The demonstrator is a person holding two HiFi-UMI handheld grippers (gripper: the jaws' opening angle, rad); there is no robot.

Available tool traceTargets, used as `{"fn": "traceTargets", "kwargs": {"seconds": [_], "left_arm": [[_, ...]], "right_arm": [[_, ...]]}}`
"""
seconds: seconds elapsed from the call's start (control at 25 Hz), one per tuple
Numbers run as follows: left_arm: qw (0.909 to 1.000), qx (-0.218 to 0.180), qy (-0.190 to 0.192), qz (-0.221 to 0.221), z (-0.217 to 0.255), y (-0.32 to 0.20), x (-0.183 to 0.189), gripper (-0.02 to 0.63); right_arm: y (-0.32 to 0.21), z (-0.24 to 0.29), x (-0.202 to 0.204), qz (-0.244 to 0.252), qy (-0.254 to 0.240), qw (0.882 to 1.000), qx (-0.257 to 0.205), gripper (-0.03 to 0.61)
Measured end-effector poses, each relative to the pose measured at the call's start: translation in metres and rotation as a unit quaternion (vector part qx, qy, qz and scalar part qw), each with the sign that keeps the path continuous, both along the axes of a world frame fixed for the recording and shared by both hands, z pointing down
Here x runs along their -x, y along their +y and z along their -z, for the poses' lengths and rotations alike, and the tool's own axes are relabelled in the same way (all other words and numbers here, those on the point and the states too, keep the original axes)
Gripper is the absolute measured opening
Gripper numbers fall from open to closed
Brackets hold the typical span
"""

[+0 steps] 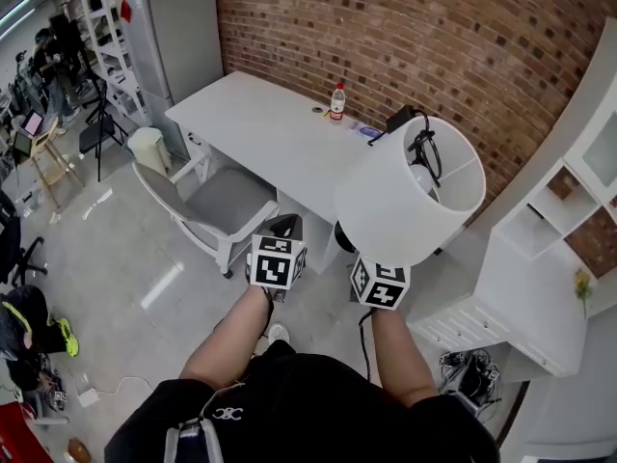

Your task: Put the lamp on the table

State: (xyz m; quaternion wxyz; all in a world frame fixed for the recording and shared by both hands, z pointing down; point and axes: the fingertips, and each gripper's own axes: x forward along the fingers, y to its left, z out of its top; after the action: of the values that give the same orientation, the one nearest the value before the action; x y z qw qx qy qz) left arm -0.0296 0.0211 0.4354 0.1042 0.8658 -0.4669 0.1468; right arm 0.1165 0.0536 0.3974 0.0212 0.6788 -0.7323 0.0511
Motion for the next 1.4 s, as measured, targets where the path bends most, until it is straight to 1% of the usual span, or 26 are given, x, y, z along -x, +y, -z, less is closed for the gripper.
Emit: {"fn": "traceTargets", "kwargs": {"seconds": [0.2,0.32,0.48,0.72,0.92,1.08,1.24,1.4], "left_arm": [[0.9999,-0.003,0.001,-0.015,0.009,-0.070,0.006,0.002],[0.9997,-0.004,-0.005,-0.022,0.007,-0.104,0.009,0.002],[0.9995,0.000,-0.011,-0.030,0.003,-0.143,0.017,0.002],[0.9991,0.011,-0.016,-0.038,-0.009,-0.184,0.032,0.002],[0.9982,0.021,-0.030,-0.047,-0.023,-0.203,0.028,0.002],[0.9976,0.039,-0.028,-0.050,-0.036,-0.223,0.026,0.002],[0.9977,0.041,-0.032,-0.044,-0.043,-0.253,0.023,0.002],[0.9984,0.040,-0.030,-0.026,-0.051,-0.294,0.020,0.002]], "right_arm": [[-0.060,0.013,0.007,-0.009,-0.001,1.000,-0.012,0.144],[-0.093,0.013,0.012,-0.015,0.003,1.000,-0.011,0.144],[-0.132,0.007,0.018,-0.026,-0.003,1.000,-0.007,0.144],[-0.171,-0.006,0.023,-0.044,-0.013,0.999,-0.001,0.144],[-0.192,-0.022,0.017,-0.056,-0.005,0.998,0.015,0.144],[-0.216,-0.033,0.012,-0.058,-0.005,0.998,0.023,0.144],[-0.254,-0.042,0.002,-0.055,-0.001,0.998,0.025,0.144],[-0.302,-0.053,-0.009,-0.039,0.007,0.999,0.017,0.144]]}}
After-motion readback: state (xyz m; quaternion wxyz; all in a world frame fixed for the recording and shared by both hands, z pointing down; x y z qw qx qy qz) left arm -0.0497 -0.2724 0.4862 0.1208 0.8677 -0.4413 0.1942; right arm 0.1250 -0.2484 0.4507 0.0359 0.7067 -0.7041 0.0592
